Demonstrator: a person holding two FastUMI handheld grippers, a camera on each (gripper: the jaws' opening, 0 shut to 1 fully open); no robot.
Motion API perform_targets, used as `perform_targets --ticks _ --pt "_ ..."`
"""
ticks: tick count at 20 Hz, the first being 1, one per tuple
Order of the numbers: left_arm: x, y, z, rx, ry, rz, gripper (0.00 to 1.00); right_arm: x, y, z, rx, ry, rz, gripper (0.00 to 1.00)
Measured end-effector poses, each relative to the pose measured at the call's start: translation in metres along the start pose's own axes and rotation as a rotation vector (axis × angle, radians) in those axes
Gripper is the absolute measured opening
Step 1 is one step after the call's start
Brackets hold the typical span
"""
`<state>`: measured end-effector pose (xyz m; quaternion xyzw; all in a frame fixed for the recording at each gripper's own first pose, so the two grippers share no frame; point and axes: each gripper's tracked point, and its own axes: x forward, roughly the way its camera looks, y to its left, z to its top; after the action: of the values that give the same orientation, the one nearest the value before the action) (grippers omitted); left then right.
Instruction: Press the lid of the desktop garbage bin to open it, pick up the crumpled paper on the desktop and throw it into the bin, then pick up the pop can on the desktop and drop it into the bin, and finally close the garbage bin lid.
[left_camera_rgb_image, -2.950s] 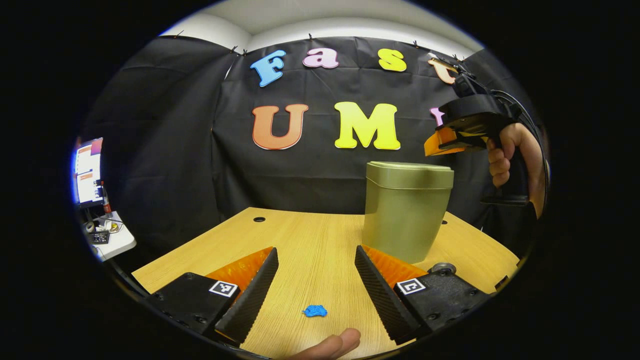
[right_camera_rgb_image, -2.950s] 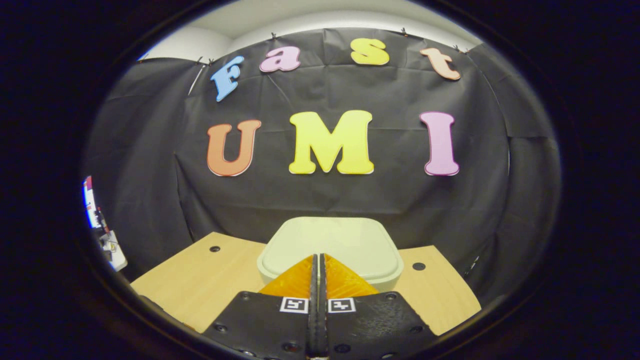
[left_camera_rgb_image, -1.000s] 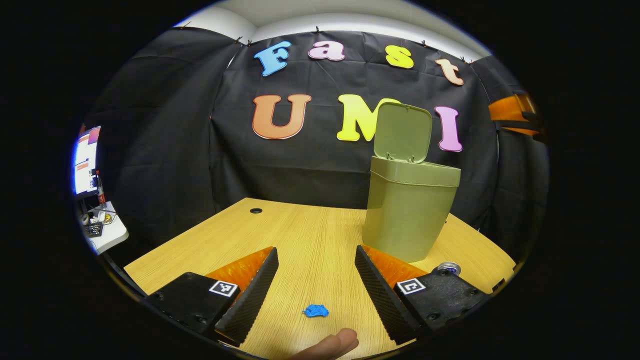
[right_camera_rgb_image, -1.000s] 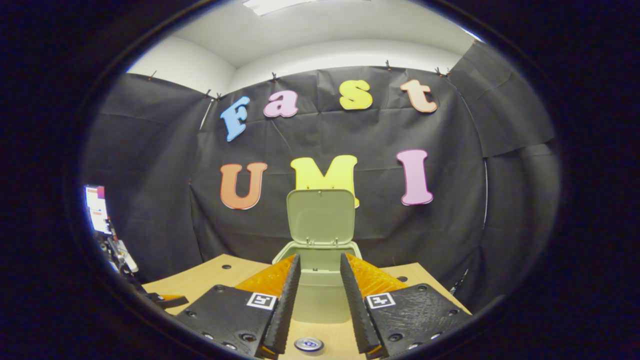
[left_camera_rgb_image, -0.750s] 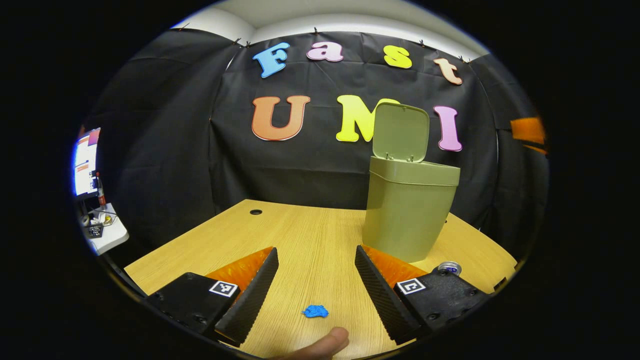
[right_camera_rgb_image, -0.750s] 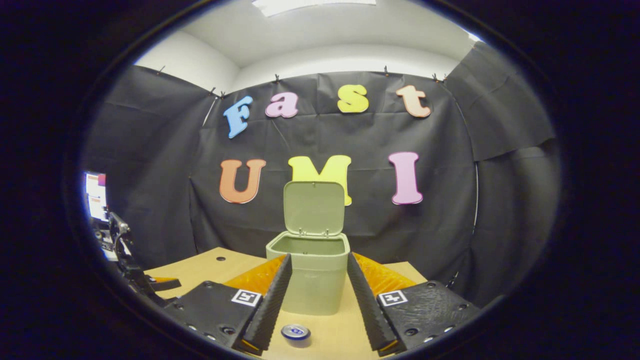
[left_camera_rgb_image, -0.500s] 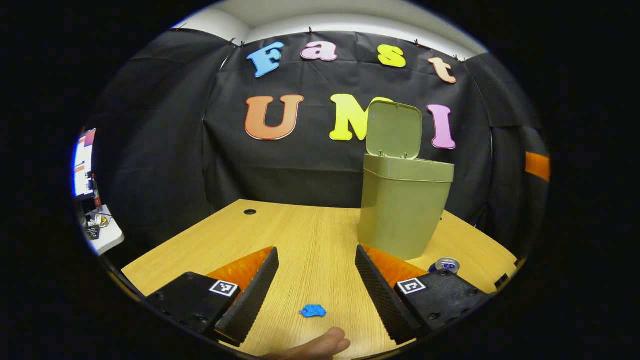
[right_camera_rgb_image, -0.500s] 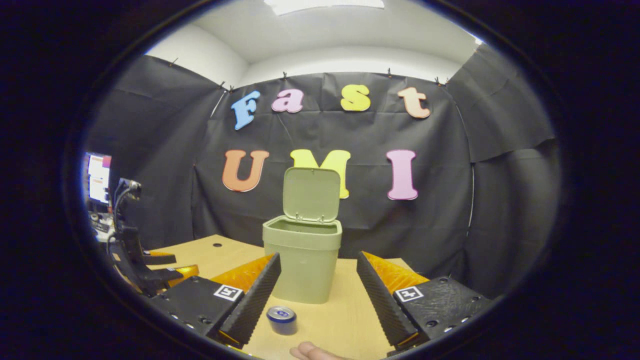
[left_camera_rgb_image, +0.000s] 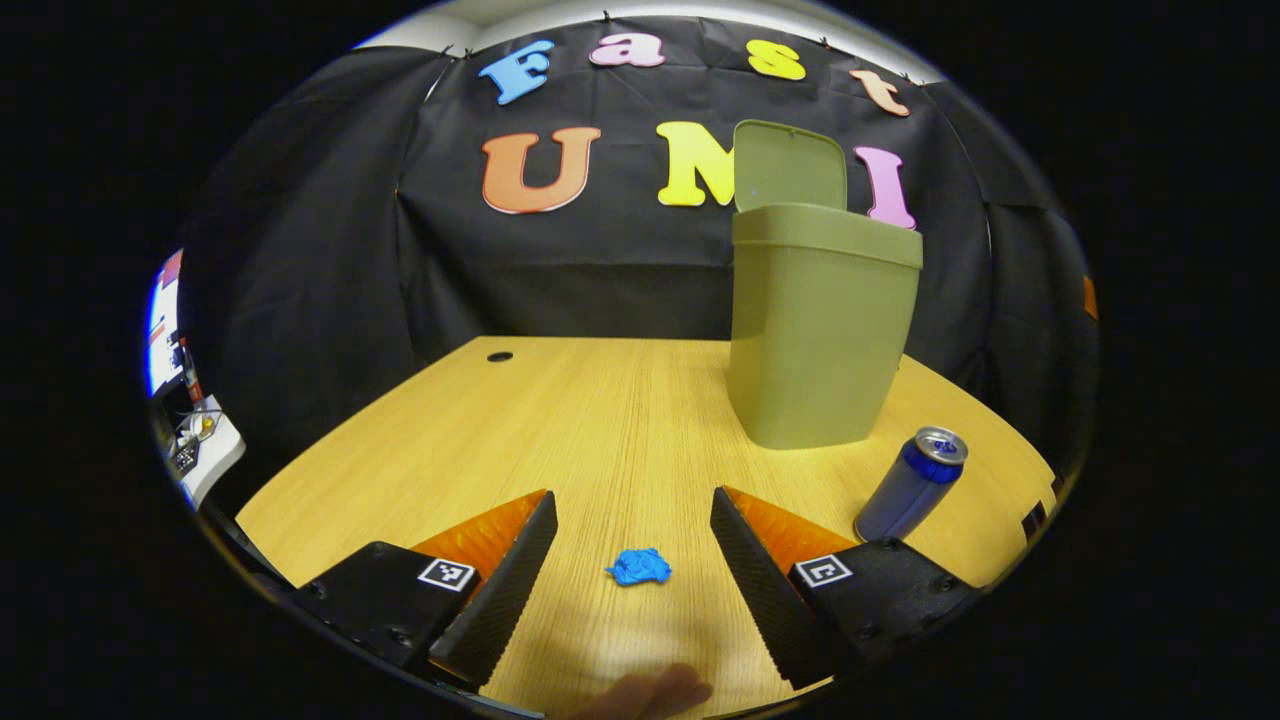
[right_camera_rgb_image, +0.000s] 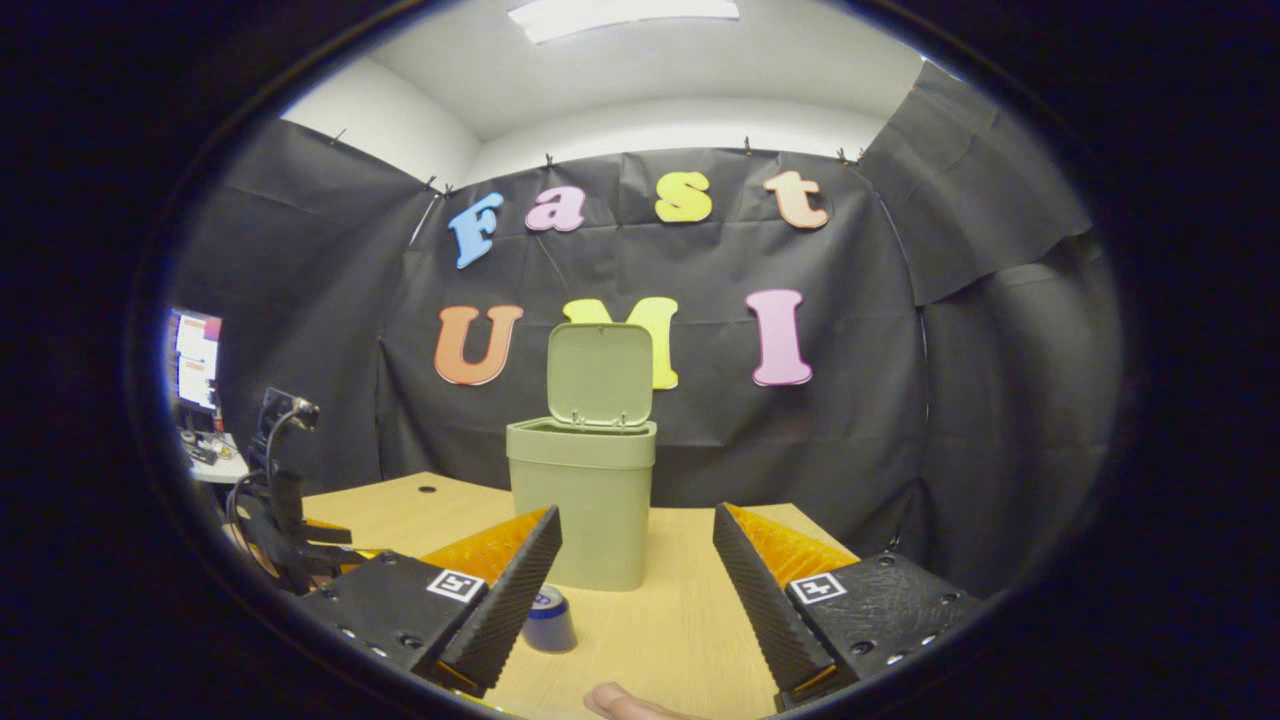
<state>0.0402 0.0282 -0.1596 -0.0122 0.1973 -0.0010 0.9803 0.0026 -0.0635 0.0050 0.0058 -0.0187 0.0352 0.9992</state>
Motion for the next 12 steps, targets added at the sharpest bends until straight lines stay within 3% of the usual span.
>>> perform_targets --ticks 1,4,8,10,12 --pt "0.004 0.000 -0.009 -0.003 0.023 -0.002 1.00 0.000 0.002 -0.004 0.004 0.008 0.010 0.92" --pt "0.022 0.010 -0.036 0.027 0.094 0.035 0.99 0.002 0.006 -0.021 0.001 0.043 0.026 0.98" --pt "0.039 0.003 -0.061 -0.013 0.185 0.008 0.97 0.005 0.012 -0.040 0.013 0.094 0.039 0.95" --pt "0.040 0.001 -0.058 -0.008 0.165 -0.006 0.96 0.008 0.019 -0.047 0.014 0.110 0.052 0.95" --pt "0.042 0.000 -0.063 -0.012 0.197 -0.011 0.88 0.010 0.025 -0.054 0.005 0.123 0.053 0.98"
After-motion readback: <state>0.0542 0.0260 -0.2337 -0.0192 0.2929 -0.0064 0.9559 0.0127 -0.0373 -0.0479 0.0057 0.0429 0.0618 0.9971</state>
